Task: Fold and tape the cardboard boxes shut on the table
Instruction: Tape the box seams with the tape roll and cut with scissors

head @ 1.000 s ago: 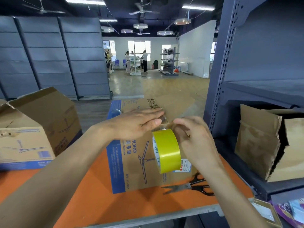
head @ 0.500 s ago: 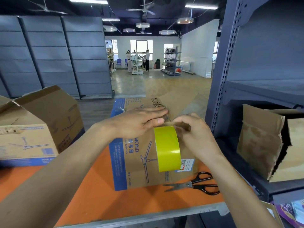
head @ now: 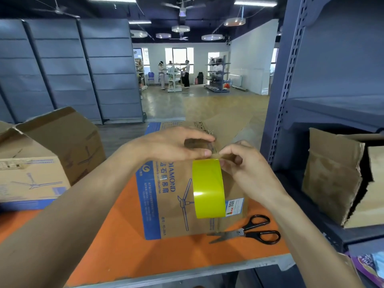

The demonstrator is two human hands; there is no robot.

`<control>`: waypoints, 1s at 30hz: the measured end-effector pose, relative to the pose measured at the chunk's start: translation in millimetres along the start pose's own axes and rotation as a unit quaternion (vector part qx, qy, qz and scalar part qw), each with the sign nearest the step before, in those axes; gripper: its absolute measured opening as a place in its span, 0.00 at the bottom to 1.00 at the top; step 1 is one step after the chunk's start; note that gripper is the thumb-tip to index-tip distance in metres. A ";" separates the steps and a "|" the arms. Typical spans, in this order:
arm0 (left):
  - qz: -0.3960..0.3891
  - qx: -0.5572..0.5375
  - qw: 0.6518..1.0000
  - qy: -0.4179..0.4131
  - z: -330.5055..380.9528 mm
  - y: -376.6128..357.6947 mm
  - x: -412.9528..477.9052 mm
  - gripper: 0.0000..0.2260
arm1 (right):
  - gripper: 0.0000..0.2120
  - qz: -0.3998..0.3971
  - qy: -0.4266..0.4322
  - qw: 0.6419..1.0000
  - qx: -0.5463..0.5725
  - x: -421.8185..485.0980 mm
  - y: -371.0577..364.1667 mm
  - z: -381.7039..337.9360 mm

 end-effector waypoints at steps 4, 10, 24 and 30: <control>0.037 -0.050 0.998 0.020 -4.3 -2.3 2.3 0.23 | 0.07 0.039 0.026 0.999 -0.028 -1.0 2.6 -2.7; 0.069 -0.066 0.994 0.053 -9.7 -6.9 1.5 0.18 | 0.12 0.056 0.008 0.998 -0.015 -1.0 6.2 1.7; 0.085 -0.094 0.992 -0.026 -7.0 2.9 -0.1 0.09 | 0.08 0.063 0.052 0.997 0.013 -2.2 0.9 -6.6; 0.057 -0.104 0.992 -0.047 -5.0 0.9 0.9 0.07 | 0.05 0.073 -0.001 0.994 0.077 7.1 -1.4 -3.2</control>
Point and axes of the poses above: each hand's wrist, its own x-axis towards the middle knuckle, its own y-axis out of the back of the hand, z = x × y, the point moved 6 cm from there along x, towards the middle knuckle, and after that the axes turned 15 degrees about z, right-handed, at the moved point
